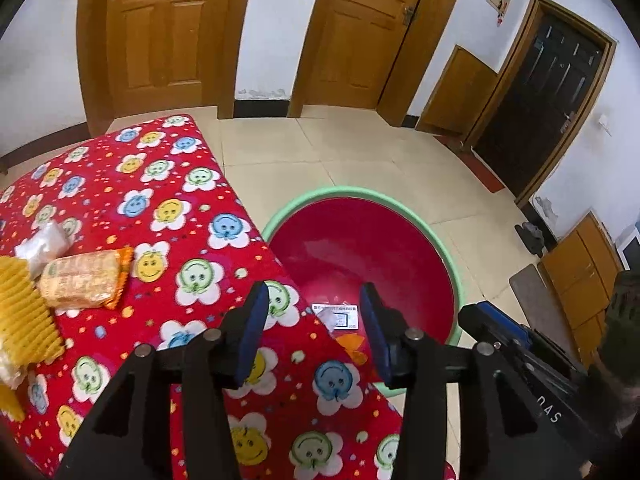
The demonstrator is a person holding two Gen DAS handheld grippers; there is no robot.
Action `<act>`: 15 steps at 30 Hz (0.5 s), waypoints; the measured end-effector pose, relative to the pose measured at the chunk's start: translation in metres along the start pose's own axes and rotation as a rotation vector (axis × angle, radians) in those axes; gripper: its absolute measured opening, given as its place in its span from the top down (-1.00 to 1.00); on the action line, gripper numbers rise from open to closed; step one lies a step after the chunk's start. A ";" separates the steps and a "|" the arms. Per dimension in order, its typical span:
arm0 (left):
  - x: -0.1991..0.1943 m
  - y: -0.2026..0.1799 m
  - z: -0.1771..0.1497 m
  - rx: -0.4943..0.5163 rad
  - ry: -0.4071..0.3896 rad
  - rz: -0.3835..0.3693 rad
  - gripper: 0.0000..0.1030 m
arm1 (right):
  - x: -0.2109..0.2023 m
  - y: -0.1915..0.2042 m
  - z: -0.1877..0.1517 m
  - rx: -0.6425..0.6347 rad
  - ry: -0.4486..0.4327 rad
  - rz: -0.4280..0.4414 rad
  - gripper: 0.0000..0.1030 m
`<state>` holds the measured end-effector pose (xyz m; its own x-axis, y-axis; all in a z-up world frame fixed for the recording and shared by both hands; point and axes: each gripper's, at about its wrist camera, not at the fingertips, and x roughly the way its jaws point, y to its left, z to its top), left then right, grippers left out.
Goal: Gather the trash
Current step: 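Move both open tools back over the table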
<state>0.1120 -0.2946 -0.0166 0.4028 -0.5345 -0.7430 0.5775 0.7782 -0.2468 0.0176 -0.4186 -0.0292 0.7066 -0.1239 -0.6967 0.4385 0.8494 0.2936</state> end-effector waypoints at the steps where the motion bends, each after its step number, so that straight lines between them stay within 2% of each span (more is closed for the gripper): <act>1: -0.003 0.001 0.000 -0.003 -0.003 0.004 0.09 | -0.001 0.001 0.000 -0.002 -0.003 0.002 0.27; 15: -0.065 0.044 -0.020 -0.111 -0.075 0.069 0.09 | -0.022 0.039 -0.002 -0.063 -0.027 0.057 0.13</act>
<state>0.0977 -0.2193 0.0083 0.4926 -0.4986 -0.7133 0.4662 0.8433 -0.2676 0.0178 -0.3820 -0.0041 0.7446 -0.0871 -0.6618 0.3613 0.8862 0.2900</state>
